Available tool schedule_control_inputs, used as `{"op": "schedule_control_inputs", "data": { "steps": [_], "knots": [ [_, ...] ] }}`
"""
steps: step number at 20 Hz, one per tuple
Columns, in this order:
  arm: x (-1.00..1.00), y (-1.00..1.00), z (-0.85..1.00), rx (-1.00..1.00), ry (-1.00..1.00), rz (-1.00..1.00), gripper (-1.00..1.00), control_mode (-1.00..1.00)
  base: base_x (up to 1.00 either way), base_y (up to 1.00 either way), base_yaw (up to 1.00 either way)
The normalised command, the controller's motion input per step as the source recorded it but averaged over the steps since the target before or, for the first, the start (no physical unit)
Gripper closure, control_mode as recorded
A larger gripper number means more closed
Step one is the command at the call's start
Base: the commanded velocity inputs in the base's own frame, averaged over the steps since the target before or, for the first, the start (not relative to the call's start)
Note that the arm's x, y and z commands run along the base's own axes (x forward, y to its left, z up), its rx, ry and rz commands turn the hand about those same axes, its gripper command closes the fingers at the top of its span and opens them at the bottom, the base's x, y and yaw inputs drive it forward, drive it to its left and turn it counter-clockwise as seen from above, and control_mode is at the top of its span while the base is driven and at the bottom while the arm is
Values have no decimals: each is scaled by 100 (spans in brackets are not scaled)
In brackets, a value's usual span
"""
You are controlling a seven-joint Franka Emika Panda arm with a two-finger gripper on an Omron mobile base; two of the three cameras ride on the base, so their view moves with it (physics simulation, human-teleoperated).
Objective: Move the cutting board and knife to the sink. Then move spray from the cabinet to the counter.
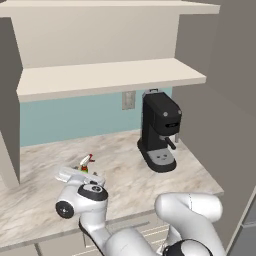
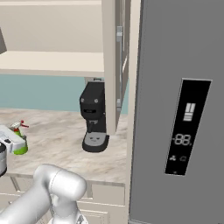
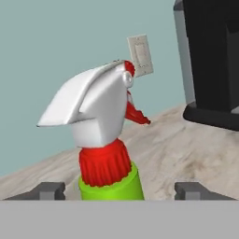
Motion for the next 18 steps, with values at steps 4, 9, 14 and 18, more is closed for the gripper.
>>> {"op": "schedule_control_inputs", "data": {
  "steps": [4,9,14,18],
  "knots": [
    [-31,0,0,5,0,-4,-100,-100,0,0,0],
    [-38,8,1,1,0,-8,-100,-100,0,0,0],
    [-49,26,10,0,0,-10,-100,-100,0,0,0],
    [-58,22,24,0,0,-10,-100,-100,0,0,0]
  ]
}}
